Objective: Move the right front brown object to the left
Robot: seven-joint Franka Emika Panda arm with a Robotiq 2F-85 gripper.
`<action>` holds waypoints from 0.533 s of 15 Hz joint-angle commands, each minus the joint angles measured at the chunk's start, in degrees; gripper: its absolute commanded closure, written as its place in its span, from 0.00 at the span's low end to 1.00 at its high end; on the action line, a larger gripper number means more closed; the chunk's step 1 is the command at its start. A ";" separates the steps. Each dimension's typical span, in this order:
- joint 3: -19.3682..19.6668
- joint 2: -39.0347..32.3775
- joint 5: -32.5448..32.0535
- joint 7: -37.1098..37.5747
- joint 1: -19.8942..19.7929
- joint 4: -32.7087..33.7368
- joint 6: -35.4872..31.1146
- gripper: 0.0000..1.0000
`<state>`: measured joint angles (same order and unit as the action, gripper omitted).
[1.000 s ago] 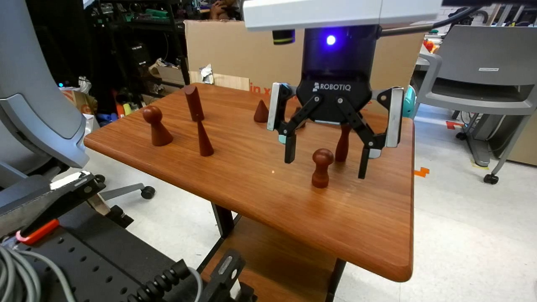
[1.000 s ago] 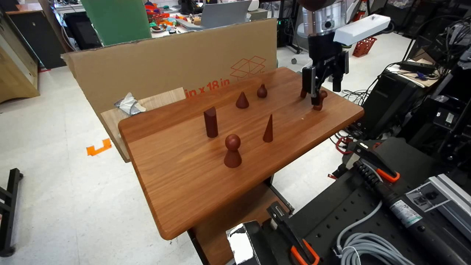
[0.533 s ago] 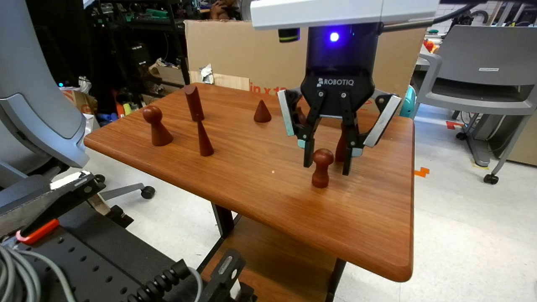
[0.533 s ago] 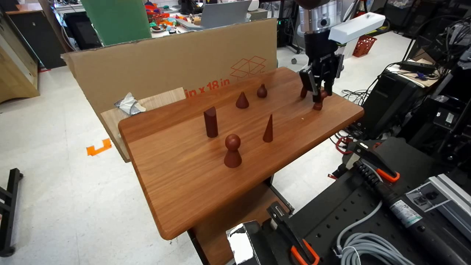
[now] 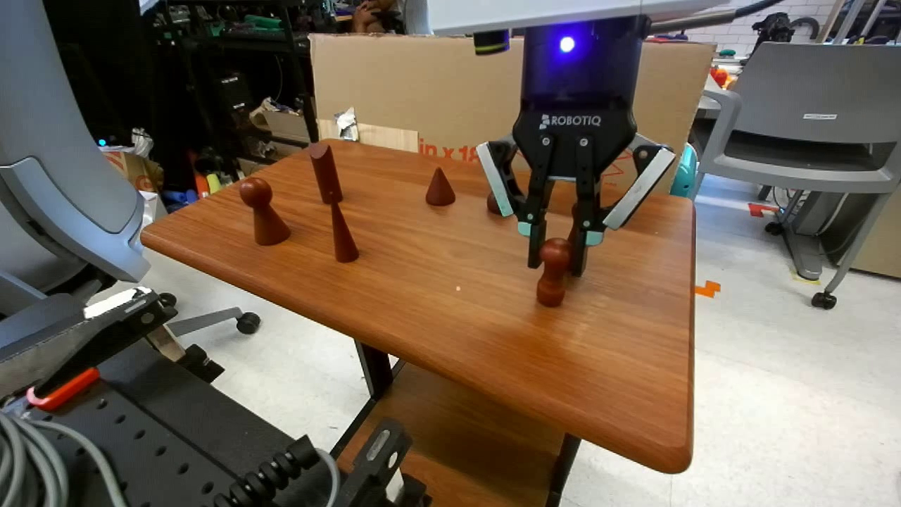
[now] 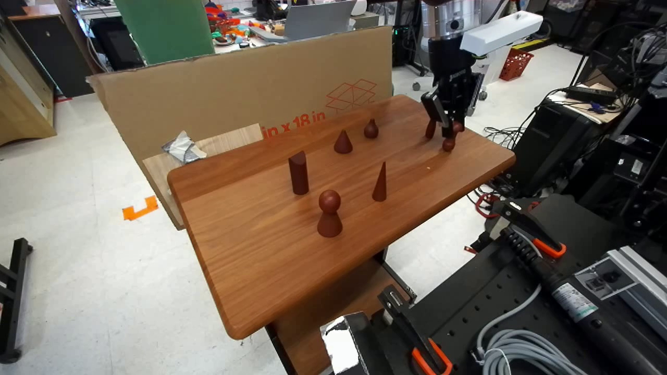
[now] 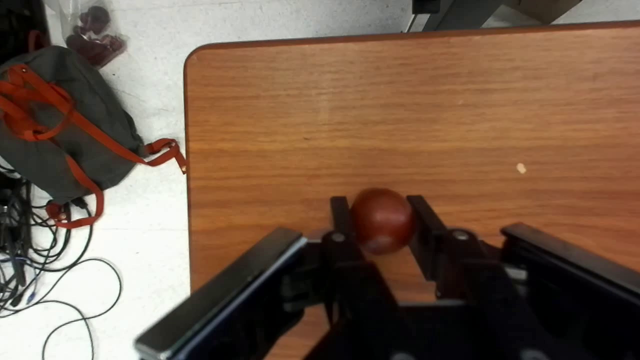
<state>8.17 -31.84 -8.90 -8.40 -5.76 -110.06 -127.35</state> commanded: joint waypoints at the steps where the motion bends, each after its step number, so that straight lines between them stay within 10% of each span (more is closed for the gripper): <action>1: -1.33 1.93 -1.04 0.99 0.51 -0.75 -1.23 0.92; 8: -4.39 1.98 -1.66 1.79 4.07 -1.86 -2.83 0.92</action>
<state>4.72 -31.01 -9.12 -7.96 -3.07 -110.22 -129.40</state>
